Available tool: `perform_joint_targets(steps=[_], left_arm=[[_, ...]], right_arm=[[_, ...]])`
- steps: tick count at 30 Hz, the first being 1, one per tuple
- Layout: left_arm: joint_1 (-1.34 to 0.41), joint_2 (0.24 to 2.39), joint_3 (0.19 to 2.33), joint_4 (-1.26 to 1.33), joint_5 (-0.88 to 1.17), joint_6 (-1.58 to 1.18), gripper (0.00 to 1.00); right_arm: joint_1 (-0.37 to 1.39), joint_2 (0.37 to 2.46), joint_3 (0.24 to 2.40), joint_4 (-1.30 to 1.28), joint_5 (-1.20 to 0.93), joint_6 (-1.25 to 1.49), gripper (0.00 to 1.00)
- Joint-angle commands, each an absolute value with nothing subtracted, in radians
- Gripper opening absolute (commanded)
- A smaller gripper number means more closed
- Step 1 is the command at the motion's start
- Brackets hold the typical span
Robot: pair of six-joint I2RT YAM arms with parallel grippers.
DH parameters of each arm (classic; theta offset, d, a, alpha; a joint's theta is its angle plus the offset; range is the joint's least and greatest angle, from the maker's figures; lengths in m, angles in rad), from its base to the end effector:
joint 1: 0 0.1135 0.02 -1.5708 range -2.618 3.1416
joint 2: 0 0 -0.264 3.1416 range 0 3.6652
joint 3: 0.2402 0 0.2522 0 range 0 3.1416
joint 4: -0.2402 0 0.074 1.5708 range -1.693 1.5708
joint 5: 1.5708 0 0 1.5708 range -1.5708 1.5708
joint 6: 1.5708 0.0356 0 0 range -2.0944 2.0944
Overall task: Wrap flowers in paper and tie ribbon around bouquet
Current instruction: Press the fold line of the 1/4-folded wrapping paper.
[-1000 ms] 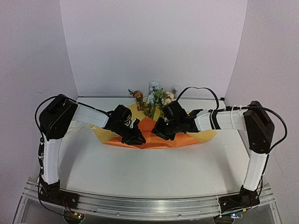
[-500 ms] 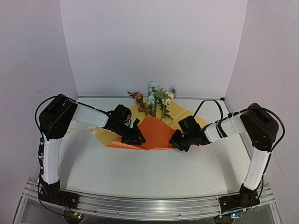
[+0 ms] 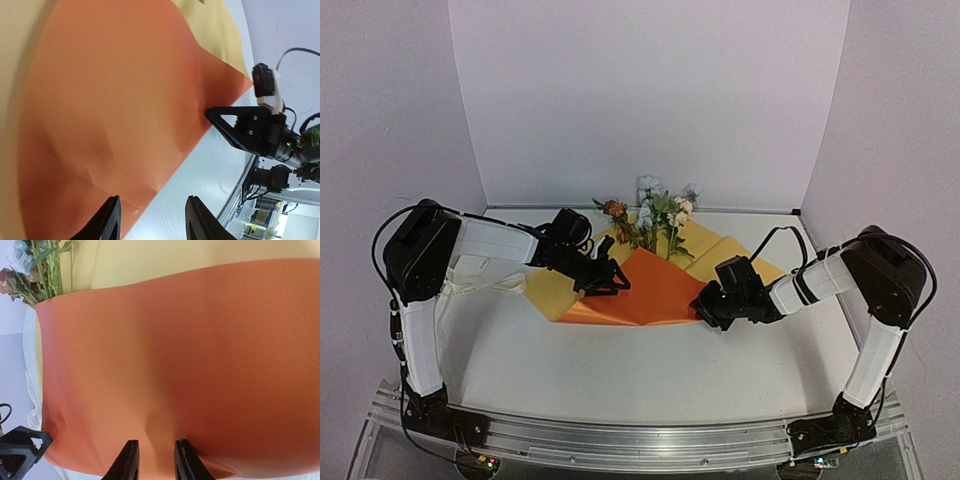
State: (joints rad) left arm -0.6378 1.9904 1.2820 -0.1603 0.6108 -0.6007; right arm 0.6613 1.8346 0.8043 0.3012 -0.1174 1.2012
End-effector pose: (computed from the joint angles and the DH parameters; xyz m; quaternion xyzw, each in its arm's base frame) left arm 0.3247 -0.2660 0.1620 0.1200 0.8935 -0.4203 0.1032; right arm 0.2720 0.2169 0.1163 0.2199 0.8846 0.3592 0.2004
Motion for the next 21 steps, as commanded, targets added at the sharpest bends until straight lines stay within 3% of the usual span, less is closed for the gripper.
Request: perform_joint_targets(steps=[1, 9, 21], left_arm=[[-0.731, 1.953, 1.333, -0.172, 0.620, -0.575, 0.45], [-0.754, 2.062, 1.268, -0.067, 0.595, -0.672, 0.34], [-0.663, 1.954, 0.968, 0.045, 0.527, -0.730, 0.28]], right_arm=[[0.657, 1.880, 0.779, 0.227, -0.119, 1.229, 0.27], [0.657, 1.883, 0.770, 0.233, -0.122, 1.240, 0.27], [0.655, 1.869, 0.745, 0.232, -0.116, 1.241, 0.27]])
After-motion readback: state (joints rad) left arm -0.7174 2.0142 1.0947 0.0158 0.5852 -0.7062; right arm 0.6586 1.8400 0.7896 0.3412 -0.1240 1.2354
